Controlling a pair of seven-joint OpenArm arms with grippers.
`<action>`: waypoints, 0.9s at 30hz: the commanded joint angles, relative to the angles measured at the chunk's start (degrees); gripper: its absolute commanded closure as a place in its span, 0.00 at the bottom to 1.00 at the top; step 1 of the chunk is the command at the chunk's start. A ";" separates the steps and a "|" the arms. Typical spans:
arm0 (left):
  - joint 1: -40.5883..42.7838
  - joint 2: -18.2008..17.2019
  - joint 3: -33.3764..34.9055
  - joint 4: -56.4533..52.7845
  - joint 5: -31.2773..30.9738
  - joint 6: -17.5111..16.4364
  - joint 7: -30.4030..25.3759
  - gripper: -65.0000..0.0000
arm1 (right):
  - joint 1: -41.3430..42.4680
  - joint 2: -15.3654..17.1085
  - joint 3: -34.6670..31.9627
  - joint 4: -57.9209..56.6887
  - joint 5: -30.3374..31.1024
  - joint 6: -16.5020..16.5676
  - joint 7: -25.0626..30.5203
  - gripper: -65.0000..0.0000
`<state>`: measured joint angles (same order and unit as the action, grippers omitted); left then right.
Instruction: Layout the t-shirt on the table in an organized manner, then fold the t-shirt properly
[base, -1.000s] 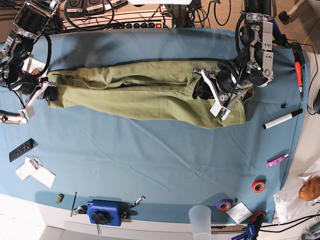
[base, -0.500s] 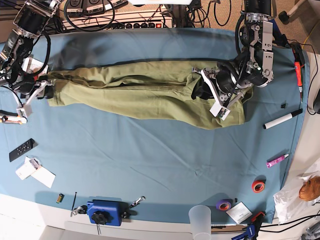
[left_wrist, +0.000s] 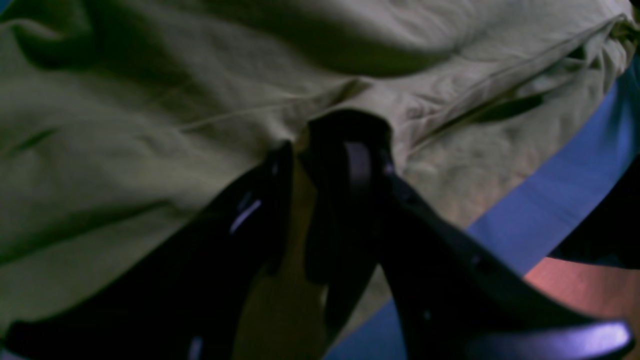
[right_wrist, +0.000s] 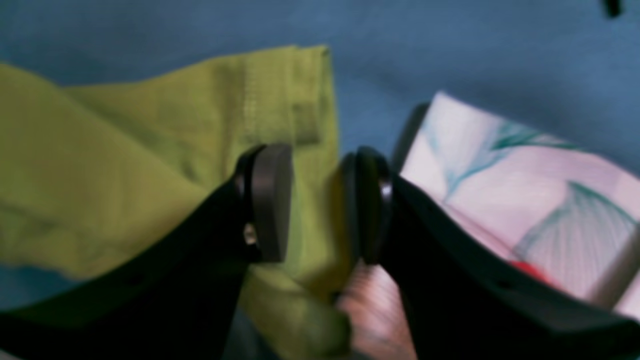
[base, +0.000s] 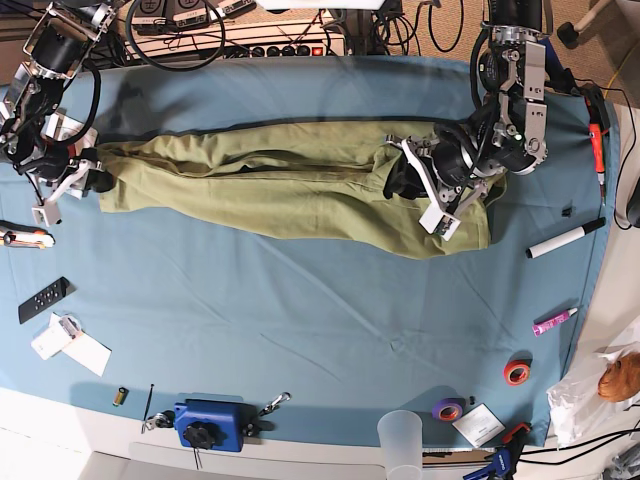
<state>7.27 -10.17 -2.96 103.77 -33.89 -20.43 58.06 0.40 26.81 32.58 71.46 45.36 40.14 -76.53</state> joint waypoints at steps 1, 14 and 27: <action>-0.59 -0.13 -0.07 1.16 -0.85 -0.24 -0.92 0.73 | -0.42 0.33 -0.28 -0.28 -0.33 -0.14 -3.47 0.66; -0.59 -0.13 -0.07 1.16 -0.90 -0.22 -1.01 0.73 | -0.42 -5.70 -0.87 -0.26 6.03 -0.14 -3.47 0.90; -0.87 -0.11 -0.13 1.73 -10.19 -4.76 -0.44 0.73 | 5.95 1.77 -0.59 -0.22 -0.24 -0.14 2.14 1.00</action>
<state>7.18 -10.17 -2.96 104.18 -42.81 -24.93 58.63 5.17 26.85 31.68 70.37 43.88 40.07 -75.79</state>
